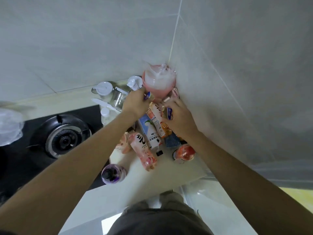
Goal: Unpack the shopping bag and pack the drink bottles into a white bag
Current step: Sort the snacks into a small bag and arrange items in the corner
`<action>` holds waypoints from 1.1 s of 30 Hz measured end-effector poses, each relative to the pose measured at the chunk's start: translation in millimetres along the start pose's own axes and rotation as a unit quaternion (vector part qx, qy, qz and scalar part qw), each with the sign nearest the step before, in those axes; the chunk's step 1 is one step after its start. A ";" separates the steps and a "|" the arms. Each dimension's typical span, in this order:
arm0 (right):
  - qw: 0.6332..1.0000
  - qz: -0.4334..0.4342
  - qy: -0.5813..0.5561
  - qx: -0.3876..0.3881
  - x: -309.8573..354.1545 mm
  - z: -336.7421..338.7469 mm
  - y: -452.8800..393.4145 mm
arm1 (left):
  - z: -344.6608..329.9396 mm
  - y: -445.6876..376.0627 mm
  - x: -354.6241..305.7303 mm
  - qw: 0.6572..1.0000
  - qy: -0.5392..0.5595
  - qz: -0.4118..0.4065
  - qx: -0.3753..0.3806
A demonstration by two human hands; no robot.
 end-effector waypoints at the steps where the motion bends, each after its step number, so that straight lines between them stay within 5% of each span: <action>1: 1.000 0.005 -0.003 -0.012 10.1 4.1 1.0 | 10.6 9.8 -0.9 1.000 0.009 0.001 -0.012; 8: 0.992 0.052 -0.118 -0.013 84.4 10.3 18.9 | 96.7 116.3 9.9 0.991 0.057 0.005 -0.124; 14: 0.973 0.161 -0.165 0.018 180.5 7.4 41.8 | 159.6 238.7 54.4 0.966 0.073 0.086 -0.234; 24: 0.922 0.319 -0.188 0.114 382.3 -31.8 105.2 | 257.7 455.4 138.2 0.888 0.099 0.218 -0.393; 33: 0.879 0.401 -0.186 0.176 583.1 -111.9 194.7 | 335.4 630.5 249.7 0.825 0.156 0.282 -0.464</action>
Point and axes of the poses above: each hand's wrist, its own y-axis away from the middle knuckle, its own z-axis out of the back of the hand, x = y × z, the point moved 6 cm from there along -y, towards the middle knuckle, and after that the axes turned 9 degrees about y, right-handed, at the moved point
